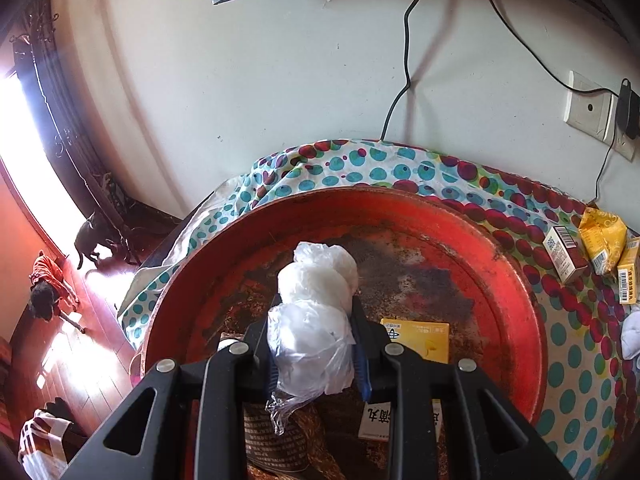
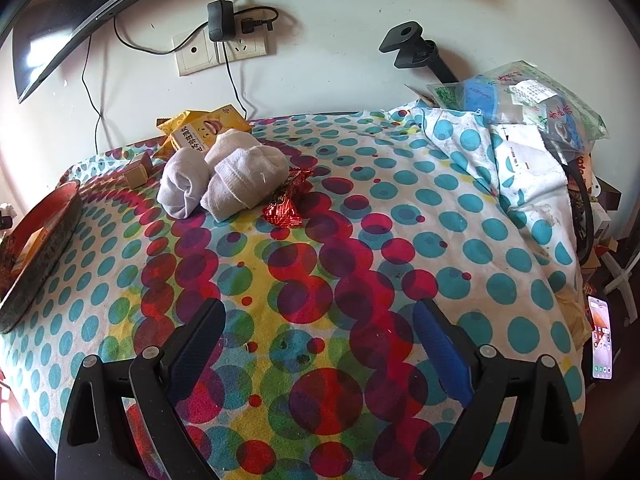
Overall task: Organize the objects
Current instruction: 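Lower the plastic bundle into the red tray and open the left gripper, then grasp a white sock with the right gripper and lift it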
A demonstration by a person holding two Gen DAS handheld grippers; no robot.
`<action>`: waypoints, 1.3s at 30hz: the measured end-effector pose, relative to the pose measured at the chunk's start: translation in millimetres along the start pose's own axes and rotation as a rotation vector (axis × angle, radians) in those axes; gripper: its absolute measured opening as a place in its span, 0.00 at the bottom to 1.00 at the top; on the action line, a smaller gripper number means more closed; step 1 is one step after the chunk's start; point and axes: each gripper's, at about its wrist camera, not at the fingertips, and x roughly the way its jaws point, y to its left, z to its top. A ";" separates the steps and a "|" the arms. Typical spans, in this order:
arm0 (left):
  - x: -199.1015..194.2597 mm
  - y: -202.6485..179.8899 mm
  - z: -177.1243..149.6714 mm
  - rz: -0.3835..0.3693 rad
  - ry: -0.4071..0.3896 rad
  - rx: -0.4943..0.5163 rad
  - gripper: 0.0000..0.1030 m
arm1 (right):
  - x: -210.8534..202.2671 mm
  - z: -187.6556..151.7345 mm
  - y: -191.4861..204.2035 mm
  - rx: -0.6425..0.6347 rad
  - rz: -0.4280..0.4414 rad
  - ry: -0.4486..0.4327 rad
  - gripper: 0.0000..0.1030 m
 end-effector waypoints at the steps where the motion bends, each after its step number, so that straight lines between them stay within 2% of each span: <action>1: 2.3 0.0 1.0 0.006 0.002 0.002 0.28 | 0.2 -0.2 0.6 -0.001 0.002 0.000 0.91; 9: 16.6 -4.0 16.9 0.017 0.016 0.014 0.28 | 2.7 0.2 1.8 -0.018 -0.008 0.013 0.92; 18: 38.8 -8.8 27.1 0.003 0.074 0.001 0.29 | 4.3 0.3 6.9 -0.044 -0.031 0.023 0.92; 21: 44.6 -7.8 25.9 0.004 0.084 -0.008 0.32 | 4.2 -0.2 9.2 -0.052 -0.036 0.022 0.92; 23: 49.5 -7.3 24.5 -0.020 0.108 -0.015 0.39 | 4.1 -0.5 10.1 -0.054 -0.038 0.023 0.92; 25: 50.6 -6.2 21.1 -0.039 0.131 -0.023 0.68 | 4.2 -0.5 9.8 -0.055 -0.037 0.022 0.92; 27: 42.3 -3.4 18.0 -0.077 0.103 -0.035 0.79 | 5.0 -0.5 10.1 -0.061 -0.037 0.028 0.92; 32: -8.8 -8.7 5.0 -0.114 -0.023 0.022 0.79 | 8.1 0.3 10.9 -0.067 -0.030 0.050 0.92; 36: -61.6 -20.2 -18.3 -0.187 -0.140 0.081 0.80 | 7.7 1.6 10.8 -0.043 -0.025 0.062 0.92; 39: -87.2 -23.9 -42.5 -0.246 -0.169 0.080 0.80 | 3.3 7.1 21.0 -0.060 -0.027 0.054 0.92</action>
